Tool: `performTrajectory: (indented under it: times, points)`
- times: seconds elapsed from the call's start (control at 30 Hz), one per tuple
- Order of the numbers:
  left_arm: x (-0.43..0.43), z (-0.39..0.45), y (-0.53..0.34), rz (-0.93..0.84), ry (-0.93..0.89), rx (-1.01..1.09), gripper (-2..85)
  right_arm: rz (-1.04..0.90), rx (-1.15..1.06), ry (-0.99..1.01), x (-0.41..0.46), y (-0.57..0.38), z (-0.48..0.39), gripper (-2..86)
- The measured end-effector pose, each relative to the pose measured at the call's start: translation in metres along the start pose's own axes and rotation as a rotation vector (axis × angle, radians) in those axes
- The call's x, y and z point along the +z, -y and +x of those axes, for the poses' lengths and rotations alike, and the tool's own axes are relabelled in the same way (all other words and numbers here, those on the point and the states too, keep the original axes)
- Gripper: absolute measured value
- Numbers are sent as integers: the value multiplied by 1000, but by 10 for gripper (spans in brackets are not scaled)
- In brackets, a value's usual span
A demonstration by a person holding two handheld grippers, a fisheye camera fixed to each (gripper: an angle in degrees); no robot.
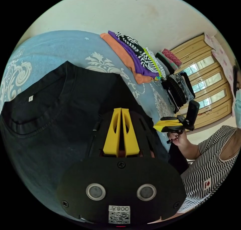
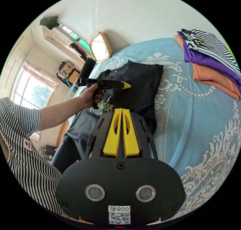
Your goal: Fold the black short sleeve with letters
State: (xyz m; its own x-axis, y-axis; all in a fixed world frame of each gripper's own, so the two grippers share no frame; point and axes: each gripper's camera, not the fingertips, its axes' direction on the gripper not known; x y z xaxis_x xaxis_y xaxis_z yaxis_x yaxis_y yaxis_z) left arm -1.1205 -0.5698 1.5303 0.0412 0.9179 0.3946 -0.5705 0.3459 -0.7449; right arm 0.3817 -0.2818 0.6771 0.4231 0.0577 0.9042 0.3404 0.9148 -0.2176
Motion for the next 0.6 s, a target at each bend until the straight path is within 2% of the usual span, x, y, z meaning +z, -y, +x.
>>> performTrajectory:
  times: [0.13,0.2,0.37,0.6]
  points:
    - [22,8,19,-19,31,21,2,-36,90,-59,10,3,25,2]
    - [35,5,24,-85,73,7,2,-49,126,-7,18,3,34,1]
    - [33,10,25,-10,58,3,1,-88,68,-31,21,5,23,1]
    - [65,13,43,-92,90,17,1,-48,123,-7,19,9,38,1]
